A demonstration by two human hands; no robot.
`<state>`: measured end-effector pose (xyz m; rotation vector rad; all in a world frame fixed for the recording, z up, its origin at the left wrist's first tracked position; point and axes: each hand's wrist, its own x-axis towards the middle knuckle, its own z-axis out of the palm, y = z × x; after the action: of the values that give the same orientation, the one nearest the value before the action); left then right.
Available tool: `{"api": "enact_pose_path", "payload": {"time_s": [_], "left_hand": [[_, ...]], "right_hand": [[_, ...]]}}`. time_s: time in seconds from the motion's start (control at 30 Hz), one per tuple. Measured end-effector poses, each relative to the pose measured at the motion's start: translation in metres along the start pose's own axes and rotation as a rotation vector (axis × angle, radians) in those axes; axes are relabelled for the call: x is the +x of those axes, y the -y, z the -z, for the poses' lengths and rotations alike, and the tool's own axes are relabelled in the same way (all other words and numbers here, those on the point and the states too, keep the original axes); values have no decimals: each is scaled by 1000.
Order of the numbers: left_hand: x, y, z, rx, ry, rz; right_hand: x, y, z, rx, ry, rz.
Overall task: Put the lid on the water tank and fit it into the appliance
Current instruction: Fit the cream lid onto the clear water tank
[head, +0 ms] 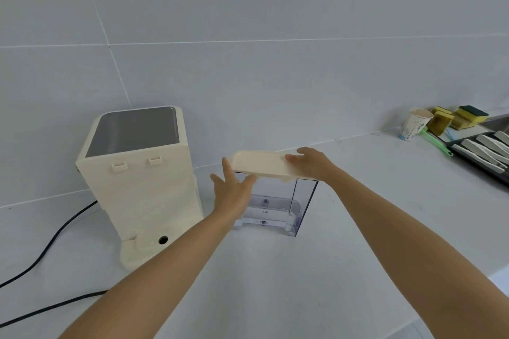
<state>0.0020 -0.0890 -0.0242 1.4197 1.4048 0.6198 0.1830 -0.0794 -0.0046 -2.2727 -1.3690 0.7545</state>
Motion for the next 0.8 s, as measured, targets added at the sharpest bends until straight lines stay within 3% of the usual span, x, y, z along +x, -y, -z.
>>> {"api": "enact_pose_path", "payload": {"time_s": [0.17, 0.4, 0.8], "left_hand": [[9, -9, -14, -118, 8, 47], [36, -15, -17, -70, -8, 32], [66, -31, -16, 135, 291, -102]], "right_hand": [[-5, -1, 3, -38, -13, 46], [-17, -13, 6, 12, 43, 14], [-56, -8, -11, -102, 160, 41]]}}
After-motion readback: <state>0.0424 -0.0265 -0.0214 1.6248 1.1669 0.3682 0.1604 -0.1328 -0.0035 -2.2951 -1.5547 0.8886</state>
